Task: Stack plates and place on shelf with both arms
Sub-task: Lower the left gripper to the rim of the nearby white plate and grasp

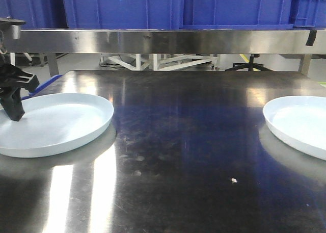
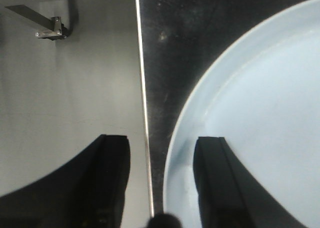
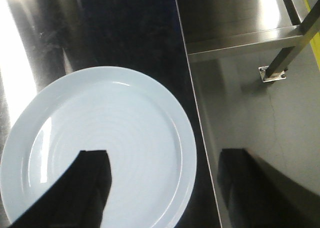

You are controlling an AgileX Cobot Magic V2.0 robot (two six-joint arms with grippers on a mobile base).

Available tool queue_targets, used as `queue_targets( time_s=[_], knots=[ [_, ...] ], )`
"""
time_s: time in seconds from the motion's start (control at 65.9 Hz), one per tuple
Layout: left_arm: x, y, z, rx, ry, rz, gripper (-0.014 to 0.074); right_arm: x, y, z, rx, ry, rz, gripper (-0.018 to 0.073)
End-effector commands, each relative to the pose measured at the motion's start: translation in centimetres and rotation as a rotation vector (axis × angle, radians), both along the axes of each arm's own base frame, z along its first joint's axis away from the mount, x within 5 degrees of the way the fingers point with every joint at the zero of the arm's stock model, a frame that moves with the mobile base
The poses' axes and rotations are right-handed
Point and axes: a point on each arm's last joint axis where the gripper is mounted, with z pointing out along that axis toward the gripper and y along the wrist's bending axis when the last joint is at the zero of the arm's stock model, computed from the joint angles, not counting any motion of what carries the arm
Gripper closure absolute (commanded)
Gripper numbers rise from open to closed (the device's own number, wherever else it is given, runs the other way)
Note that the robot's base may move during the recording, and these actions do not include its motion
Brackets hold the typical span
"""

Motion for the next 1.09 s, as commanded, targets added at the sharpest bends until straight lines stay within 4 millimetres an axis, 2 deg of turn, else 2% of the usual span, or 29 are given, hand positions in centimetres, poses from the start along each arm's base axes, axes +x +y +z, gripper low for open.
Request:
queue_targets(
  time_s=[0.0, 0.577, 0.789, 1.077],
  knots=[
    [0.52, -0.23, 2.40, -0.030, -0.109, 0.000, 0.0247, 0.43, -0.07, 1.94, -0.023, -0.107, 0.007, 0.0000],
    [0.52, -0.23, 2.40, -0.030, -0.109, 0.000, 0.0247, 0.43, -0.07, 1.94, -0.023, -0.107, 0.007, 0.0000],
    [0.63, -0.23, 1.54, -0.021, -0.074, 0.002, 0.0247, 0.43, -0.07, 1.94, -0.023, -0.107, 0.007, 0.0000],
    [0.60, -0.24, 1.58, -0.024, -0.073, 0.005, 0.0248, 0.43, -0.07, 1.94, -0.023, -0.107, 0.007, 0.0000]
  ],
)
